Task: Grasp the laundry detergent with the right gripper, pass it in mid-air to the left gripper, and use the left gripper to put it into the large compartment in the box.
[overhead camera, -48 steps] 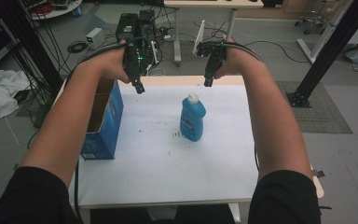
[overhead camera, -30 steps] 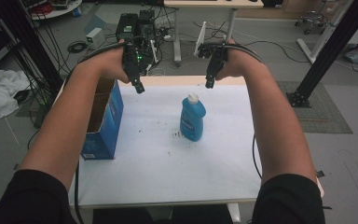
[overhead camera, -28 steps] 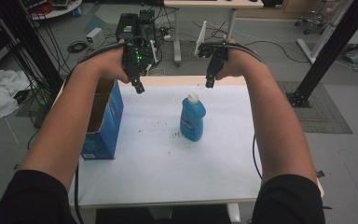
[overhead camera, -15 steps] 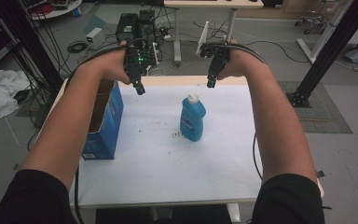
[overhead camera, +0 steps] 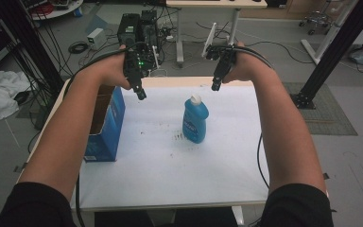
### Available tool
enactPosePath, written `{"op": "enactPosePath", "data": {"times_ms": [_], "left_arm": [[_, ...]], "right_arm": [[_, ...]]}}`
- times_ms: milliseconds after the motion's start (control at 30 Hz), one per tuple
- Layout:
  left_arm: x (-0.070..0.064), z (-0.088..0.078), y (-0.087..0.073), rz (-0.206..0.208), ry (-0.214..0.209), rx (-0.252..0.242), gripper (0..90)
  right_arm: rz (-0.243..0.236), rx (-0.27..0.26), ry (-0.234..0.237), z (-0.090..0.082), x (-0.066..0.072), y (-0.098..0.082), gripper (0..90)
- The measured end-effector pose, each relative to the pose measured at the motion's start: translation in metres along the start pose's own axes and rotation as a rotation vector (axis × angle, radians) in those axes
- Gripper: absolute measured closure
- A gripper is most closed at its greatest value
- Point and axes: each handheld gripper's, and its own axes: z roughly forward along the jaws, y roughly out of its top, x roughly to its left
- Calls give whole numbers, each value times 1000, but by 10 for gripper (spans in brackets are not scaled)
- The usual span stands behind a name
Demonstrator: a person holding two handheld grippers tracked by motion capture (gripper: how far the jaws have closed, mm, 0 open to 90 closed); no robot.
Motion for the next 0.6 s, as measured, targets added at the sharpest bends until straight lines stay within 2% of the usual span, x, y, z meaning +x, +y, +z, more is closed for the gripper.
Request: {"op": "enactPosePath", "data": {"times_ms": [33, 300, 400, 467, 600], "left_arm": [[-1, 0, 0, 3, 1, 5, 63], [-14, -4, -7, 3, 2, 15, 63], [-25, -7, -9, 3, 21, 38, 63], [-32, -7, -10, 2, 20, 38, 63], [-44, -8, -13, 16, 20, 30, 63]], "right_arm": [[-9, -2, -2, 0, 0, -2, 126], [15, -28, 1, -5, 3, -14, 126], [28, -35, 0, -5, 3, -18, 126], [64, -54, -5, -6, 5, -25, 125], [66, -80, 2, -3, 8, -36, 126]]}}
